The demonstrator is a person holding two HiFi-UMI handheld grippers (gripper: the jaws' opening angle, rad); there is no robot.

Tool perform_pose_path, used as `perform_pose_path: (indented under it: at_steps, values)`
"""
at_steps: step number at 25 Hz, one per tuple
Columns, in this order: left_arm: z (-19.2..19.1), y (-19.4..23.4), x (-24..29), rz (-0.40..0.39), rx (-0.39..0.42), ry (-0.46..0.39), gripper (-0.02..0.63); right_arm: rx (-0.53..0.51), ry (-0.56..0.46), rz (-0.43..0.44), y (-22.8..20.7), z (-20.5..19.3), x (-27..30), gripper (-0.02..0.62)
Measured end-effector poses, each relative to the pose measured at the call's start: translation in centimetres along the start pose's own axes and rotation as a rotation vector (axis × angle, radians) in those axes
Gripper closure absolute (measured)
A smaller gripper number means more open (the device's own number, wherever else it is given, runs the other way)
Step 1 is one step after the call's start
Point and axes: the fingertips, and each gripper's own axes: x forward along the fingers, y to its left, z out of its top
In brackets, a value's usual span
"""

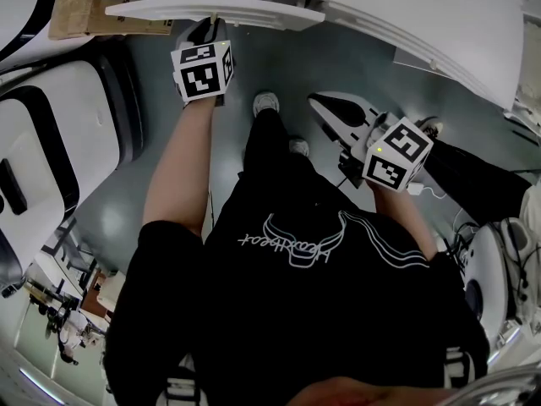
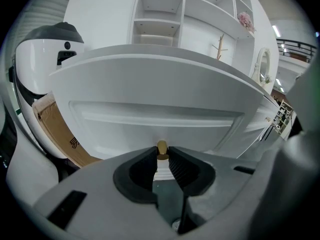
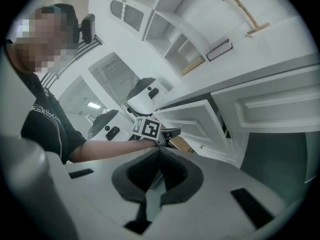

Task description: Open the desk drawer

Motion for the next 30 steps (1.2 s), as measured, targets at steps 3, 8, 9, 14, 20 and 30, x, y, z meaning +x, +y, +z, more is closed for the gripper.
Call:
perform_pose_path:
  at_steps: [3, 8, 9, 14, 20, 30]
  values:
    - [-0.3, -0.4, -0.6, 0.003, -0.009, -0.004, 0.531, -0.004, 0.004, -0.002, 0.3, -0.4, -0.8, 0.589]
    - [-1.1, 0.4, -0.9, 0.005, -0.017, -0.003, 0.531, -0.007, 0.008, 0.002, 0.8, -0.7, -0.3, 0.589]
    - [-1.2, 0.6, -1.0, 0.004, -0.018, -0.003, 0.531, -0.008, 0.011, 0.005, 1.0, -0.8, -0.1, 0.589]
    - [-2.0, 1.3, -1.4, 0.002, -0.020, -0.001, 0.531, -0.008, 0.027, 0.012, 1.7, -1.4, 0.7, 0.589]
    - [-2.9, 1.0, -2.6, -0.002, -0.019, 0.000, 0.531, -0.017, 0.034, 0.024, 2.6, -1.9, 0.4, 0.589]
    - [-4.8, 1.5, -3.8, 0.002, -0.028, -0.002, 0.531, -0.032, 0.058, 0.039, 3.3, -3.2, 0.6, 0.589]
